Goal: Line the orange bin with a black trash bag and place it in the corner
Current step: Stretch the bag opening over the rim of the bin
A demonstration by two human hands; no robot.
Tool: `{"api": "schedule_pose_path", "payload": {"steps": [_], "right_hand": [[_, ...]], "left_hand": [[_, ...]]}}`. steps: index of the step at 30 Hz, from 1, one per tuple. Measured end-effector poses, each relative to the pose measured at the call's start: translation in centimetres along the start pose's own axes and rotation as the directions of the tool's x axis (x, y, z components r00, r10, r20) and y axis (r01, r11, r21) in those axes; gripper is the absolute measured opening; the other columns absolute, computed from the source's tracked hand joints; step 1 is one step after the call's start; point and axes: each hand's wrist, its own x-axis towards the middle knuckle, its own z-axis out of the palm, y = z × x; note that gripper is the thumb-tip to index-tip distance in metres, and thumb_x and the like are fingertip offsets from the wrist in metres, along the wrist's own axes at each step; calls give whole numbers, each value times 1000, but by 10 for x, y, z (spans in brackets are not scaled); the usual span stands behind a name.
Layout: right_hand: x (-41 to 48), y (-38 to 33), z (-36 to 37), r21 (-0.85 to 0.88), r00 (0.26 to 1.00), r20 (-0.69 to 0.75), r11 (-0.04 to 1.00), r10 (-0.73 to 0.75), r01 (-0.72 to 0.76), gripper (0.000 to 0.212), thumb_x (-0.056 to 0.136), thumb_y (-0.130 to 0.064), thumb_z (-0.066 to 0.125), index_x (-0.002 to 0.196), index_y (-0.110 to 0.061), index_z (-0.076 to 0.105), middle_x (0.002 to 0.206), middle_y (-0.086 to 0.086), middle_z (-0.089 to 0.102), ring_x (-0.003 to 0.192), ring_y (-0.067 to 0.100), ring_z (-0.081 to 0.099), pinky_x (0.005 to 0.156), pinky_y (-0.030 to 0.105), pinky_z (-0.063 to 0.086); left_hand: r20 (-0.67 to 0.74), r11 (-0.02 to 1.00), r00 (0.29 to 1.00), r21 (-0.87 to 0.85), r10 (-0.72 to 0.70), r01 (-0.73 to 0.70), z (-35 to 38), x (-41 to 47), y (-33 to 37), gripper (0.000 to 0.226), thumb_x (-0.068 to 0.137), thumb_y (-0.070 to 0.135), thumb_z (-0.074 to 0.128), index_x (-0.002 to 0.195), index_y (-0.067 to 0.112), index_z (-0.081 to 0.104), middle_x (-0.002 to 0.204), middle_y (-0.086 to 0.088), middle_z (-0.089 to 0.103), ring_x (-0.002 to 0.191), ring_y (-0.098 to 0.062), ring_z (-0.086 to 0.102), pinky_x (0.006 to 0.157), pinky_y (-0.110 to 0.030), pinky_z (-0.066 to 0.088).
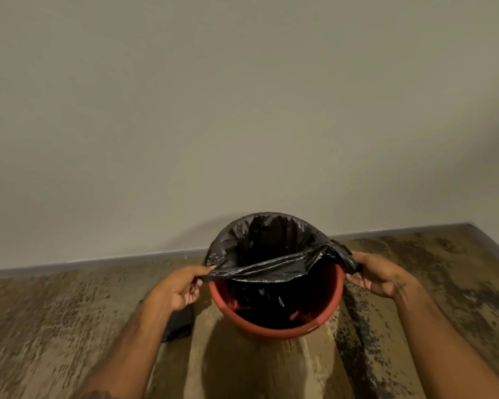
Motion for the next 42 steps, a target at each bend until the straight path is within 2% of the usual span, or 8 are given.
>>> {"api": "schedule_pose_path", "payload": {"steps": [5, 9, 15, 18, 22, 32, 36, 42], "right_hand": [[-18, 16, 8, 409, 996, -88, 912, -4, 40, 25, 100, 1, 39, 115, -5, 58, 104, 24, 63, 86, 35, 68, 61, 39, 62], [-24, 29, 14, 546, 979, -202, 834, 40, 79, 38, 101, 3, 30, 131, -9, 51, 103, 26, 58, 110, 36, 60, 92, 44, 53], [-29, 40, 32, 488, 972, -230, 870, 44, 76, 29, 106, -12, 36, 94, 1, 60, 67, 23, 70, 53, 29, 70, 42, 42, 58], [-43, 45, 43, 468, 993, -109, 879, -47, 93, 32, 99, -28, 53, 95, 1, 66, 79, 22, 74, 64, 29, 73, 61, 47, 60], [-60, 53, 45, 353, 1000, -27, 935, -16, 24, 17, 89, -8, 63, 97, 6, 65, 81, 22, 74, 65, 27, 74, 59, 38, 62], [-56, 96, 55, 585, 995, -94, 809, -14, 67, 27, 101, -21, 48, 97, 2, 62, 75, 20, 75, 62, 27, 74, 46, 37, 59], [-44, 109, 63, 587, 995, -90, 809, 54, 9, 42, 99, -40, 49, 103, -1, 66, 82, 23, 75, 70, 36, 74, 65, 49, 56], [-28, 107, 62, 495, 979, -204, 864, 7, 97, 37, 100, -39, 49, 108, -7, 66, 85, 14, 77, 73, 27, 74, 59, 37, 61]], "left_hand": [[-65, 975, 998, -221, -28, 13, 5, -19, -24, 11, 94, 3, 59, 86, 6, 66, 67, -4, 70, 55, -9, 67, 50, -22, 54], [-120, 872, 992, -489, -42, -22, 9, -26, -41, 5, 95, 7, 60, 98, 4, 65, 86, -10, 64, 80, -19, 64, 84, -35, 55], [-194, 733, 981, -670, -21, -117, 16, -29, -52, 33, 105, 18, 47, 136, 11, 53, 104, -11, 67, 82, -21, 64, 84, -34, 50], [-180, 686, 983, -720, -34, -108, 24, -36, -60, 31, 102, 24, 54, 127, 6, 59, 105, -13, 71, 79, -25, 67, 56, -34, 60], [-82, 765, 995, -637, 60, -98, 40, -48, -74, 36, 91, 21, 68, 119, 0, 64, 113, -22, 72, 104, -33, 69, 88, -41, 58], [-141, 532, 990, -839, -10, -114, 78, -55, -114, 45, 101, 38, 50, 135, 10, 54, 136, -17, 60, 101, -29, 64, 84, -41, 51], [-209, 638, 978, -750, 17, -171, 89, -38, -126, 54, 104, 46, 38, 144, 11, 49, 144, -17, 54, 130, -36, 52, 109, -50, 42], [-331, 740, 944, -632, 10, -230, 88, -5, -123, 49, 105, 42, 38, 139, 11, 54, 138, -16, 60, 125, -34, 56, 103, -43, 47]]}}
